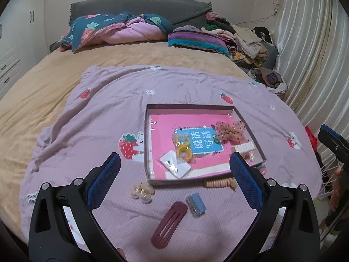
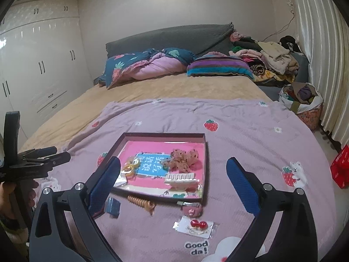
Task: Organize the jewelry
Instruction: 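Move both open tools back toward the remaining accessories, then grasp the maroon snap clip with the left tool while the right tool grasps the peach coil tie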
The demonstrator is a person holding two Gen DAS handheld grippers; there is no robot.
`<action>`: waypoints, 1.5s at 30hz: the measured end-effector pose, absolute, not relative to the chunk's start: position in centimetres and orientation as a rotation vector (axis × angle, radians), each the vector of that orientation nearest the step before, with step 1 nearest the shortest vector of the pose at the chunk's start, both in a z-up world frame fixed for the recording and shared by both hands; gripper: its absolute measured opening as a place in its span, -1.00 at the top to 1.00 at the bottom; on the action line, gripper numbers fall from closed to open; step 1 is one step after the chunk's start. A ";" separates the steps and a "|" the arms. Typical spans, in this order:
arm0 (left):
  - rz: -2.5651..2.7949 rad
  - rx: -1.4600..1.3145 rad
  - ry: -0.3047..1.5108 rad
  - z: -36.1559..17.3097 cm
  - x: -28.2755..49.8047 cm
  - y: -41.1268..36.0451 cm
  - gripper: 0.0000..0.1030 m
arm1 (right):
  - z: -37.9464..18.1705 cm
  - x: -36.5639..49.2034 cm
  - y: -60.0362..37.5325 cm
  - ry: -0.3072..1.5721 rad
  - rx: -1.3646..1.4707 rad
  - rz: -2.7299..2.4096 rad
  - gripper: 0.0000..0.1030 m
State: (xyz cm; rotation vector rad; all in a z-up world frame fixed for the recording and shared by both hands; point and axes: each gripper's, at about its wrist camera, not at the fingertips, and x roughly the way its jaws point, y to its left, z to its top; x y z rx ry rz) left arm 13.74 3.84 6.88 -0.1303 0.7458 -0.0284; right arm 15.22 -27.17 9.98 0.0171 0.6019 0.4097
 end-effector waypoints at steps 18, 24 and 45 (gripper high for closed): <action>-0.009 -0.102 0.825 2.3 9.6 3.5 -0.82 | 5.6 11.7 -26.4 0.693 0.024 0.433 -0.89; -0.008 -0.091 0.847 1.2 8.7 3.5 -0.81 | 4.4 10.8 -26.3 0.719 0.016 0.438 -0.89; -0.033 -0.045 0.962 -4.9 8.3 3.1 -0.70 | -0.5 9.6 -24.8 0.848 -0.004 0.466 -0.89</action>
